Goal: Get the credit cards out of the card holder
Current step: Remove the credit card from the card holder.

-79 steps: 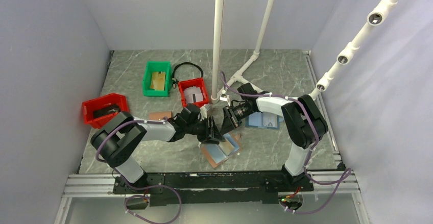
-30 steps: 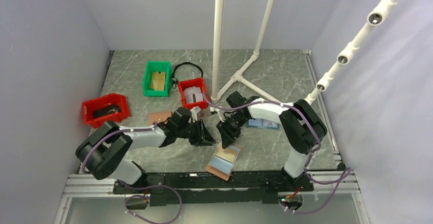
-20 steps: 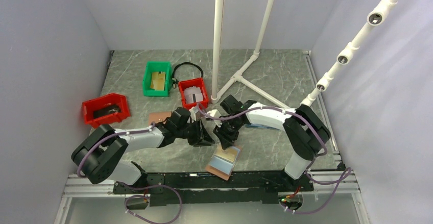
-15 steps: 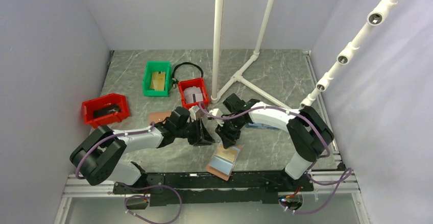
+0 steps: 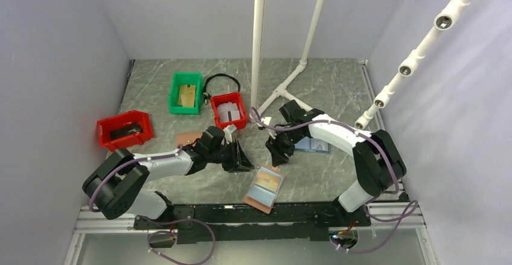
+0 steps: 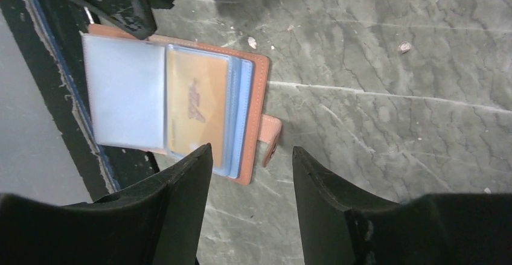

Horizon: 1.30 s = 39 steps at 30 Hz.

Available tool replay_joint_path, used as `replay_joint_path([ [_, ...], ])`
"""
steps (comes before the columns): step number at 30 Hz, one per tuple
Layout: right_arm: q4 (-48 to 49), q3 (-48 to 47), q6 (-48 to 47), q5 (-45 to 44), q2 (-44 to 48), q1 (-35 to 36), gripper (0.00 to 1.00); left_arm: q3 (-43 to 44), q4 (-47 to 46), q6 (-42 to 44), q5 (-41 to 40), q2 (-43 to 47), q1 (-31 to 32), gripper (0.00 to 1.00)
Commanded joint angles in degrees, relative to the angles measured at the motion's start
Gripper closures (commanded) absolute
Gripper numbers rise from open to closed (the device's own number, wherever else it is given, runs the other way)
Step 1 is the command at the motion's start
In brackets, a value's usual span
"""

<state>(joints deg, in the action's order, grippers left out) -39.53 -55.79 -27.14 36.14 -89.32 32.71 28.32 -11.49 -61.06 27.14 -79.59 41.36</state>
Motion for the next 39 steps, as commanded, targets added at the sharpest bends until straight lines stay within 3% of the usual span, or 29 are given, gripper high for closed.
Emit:
replay_joint_path([
  [1, -0.44, -2.50, -1.07, -2.32, -1.89, 0.53, 0.46, 1.58, -1.99, 1.12, 0.98, 0.01, -0.06, 0.64],
  [5, 0.85, -1.94, 0.50, -5.00, -3.50, 2.41, 0.52, 1.33, -2.37, 0.87, 0.80, 0.14, -0.06, 0.64],
  [8, 1.40, -1.61, 1.26, -6.03, -4.68, 2.88, 0.68, 1.22, -2.78, 0.77, 0.90, -0.01, -0.06, 0.64],
  [11, 2.12, -1.67, 2.46, -5.64, -4.20, 2.77, 0.94, 1.11, -3.19, 0.59, 1.14, -0.23, -0.09, 0.64],
  [13, 3.13, -1.98, 4.31, -5.78, -3.46, 2.17, 1.00, 1.40, -3.15, 0.68, 1.29, -0.45, -0.05, 0.64],
  [20, 12.39, -0.62, 19.05, -9.27, -0.15, -9.76, 1.00, 3.94, -1.93, 1.43, 0.95, -1.34, -0.03, 0.64],
  [27, 14.75, 3.16, 21.75, -11.35, 0.72, -11.08, 1.00, 7.32, -2.40, 1.88, 1.81, -3.83, 0.03, 0.64],
  [28, 14.34, 3.04, 21.12, -10.73, 0.80, -11.15, 0.97, 7.96, -2.40, 1.97, 2.05, -4.44, 0.02, 0.64],
  [31, 13.28, 2.56, 18.69, -10.23, 2.07, -11.22, 0.73, 10.11, -2.36, 2.23, 2.24, -5.65, 0.02, 0.64],
  [33, 12.64, 1.81, 17.36, -10.84, 3.44, -11.68, 0.63, 11.55, -2.16, 2.30, 2.07, -6.27, 0.03, 0.64],
  [39, 11.48, 0.97, 13.93, -7.32, 7.51, -13.61, 0.58, 12.58, -4.66, -0.85, 0.60, -8.53, 1.17, 0.69],
])
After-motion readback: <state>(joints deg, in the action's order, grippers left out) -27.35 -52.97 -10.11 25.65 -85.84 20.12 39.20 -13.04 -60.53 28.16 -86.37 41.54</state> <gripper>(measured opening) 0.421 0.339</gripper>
